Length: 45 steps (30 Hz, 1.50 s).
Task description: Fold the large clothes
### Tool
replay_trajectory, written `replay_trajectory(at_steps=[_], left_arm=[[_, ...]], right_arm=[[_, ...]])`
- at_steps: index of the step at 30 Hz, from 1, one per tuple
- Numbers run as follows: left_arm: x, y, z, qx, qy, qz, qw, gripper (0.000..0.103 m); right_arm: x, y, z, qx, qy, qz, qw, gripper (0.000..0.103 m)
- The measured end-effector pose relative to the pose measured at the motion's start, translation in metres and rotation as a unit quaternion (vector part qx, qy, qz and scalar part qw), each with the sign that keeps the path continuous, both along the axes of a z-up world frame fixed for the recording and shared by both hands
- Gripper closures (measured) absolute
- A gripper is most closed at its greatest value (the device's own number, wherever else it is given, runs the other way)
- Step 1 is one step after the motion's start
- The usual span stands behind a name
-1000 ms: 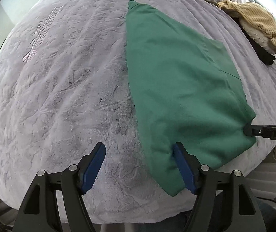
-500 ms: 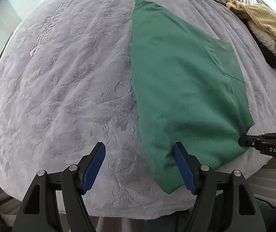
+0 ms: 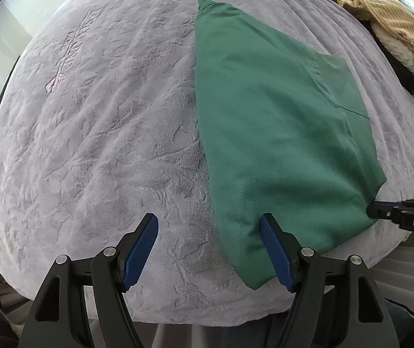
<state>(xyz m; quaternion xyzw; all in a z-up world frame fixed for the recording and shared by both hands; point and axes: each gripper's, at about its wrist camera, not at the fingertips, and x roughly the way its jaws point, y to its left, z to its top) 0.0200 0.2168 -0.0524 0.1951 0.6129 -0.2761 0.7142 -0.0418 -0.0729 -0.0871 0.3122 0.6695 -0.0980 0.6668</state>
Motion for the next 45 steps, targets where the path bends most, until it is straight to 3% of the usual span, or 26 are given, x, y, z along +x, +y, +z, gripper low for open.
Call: replay_trajectory(at_steps=[2,4,6,7,10,13,14,15,19,22,27,28,29,30,45], left_arm=[[0.002,0.000,0.002,0.002,-0.001,-0.003,1.0000,0.029],[0.004,0.000,0.004,0.002,0.001,-0.002,1.0000,0.029],[0.008,0.000,0.006,0.001,0.001,0.001,1.0000,0.029],[0.010,0.001,0.008,0.000,-0.001,0.003,1.0000,0.029],[0.015,0.001,0.015,-0.005,-0.007,0.010,0.9999,0.029],[0.021,0.001,0.020,-0.009,-0.007,0.016,0.9998,0.029],[0.022,0.000,0.022,-0.008,-0.007,0.017,0.9998,0.029],[0.024,-0.001,0.022,-0.008,-0.007,0.018,0.9998,0.029],[0.029,-0.004,0.025,0.001,-0.007,0.027,0.9996,0.029],[0.030,-0.005,0.026,0.002,-0.002,0.033,0.9995,0.029],[0.026,-0.003,0.028,-0.002,-0.006,0.034,0.9994,0.029],[0.026,-0.003,0.028,-0.004,-0.006,0.035,0.9994,0.024],[0.025,-0.003,0.027,-0.005,-0.005,0.036,0.9993,0.008],[0.025,-0.003,0.028,-0.009,-0.008,0.040,0.9991,0.004],[0.016,-0.017,0.027,0.001,-0.013,0.020,0.9997,0.003]], right_arm=[[0.000,-0.006,0.009,0.000,-0.011,-0.011,1.000,0.088],[0.000,-0.013,0.020,0.001,-0.027,-0.027,0.999,0.078],[0.000,-0.018,0.030,-0.003,-0.045,-0.043,0.998,0.053],[0.000,-0.020,0.034,-0.005,-0.056,-0.052,0.997,0.050],[0.003,-0.029,0.041,0.000,-0.081,-0.082,0.993,0.050],[0.015,-0.036,0.027,-0.002,-0.053,-0.089,0.995,0.053],[0.019,-0.035,0.019,-0.005,-0.042,-0.086,0.995,0.071],[0.022,-0.036,0.009,-0.012,-0.027,-0.080,0.996,0.081],[0.024,-0.038,-0.021,-0.025,0.005,-0.090,0.996,0.081],[0.026,-0.039,-0.027,-0.026,0.012,-0.091,0.995,0.081],[0.020,-0.039,-0.013,-0.023,0.004,-0.083,0.996,0.080],[0.021,-0.039,-0.008,-0.021,0.001,-0.084,0.996,0.079],[0.018,-0.042,-0.004,-0.020,-0.002,-0.086,0.996,0.077],[0.016,-0.043,0.001,-0.022,-0.006,-0.088,0.996,0.076],[-0.016,-0.040,0.033,-0.024,-0.018,-0.118,0.993,0.076]])
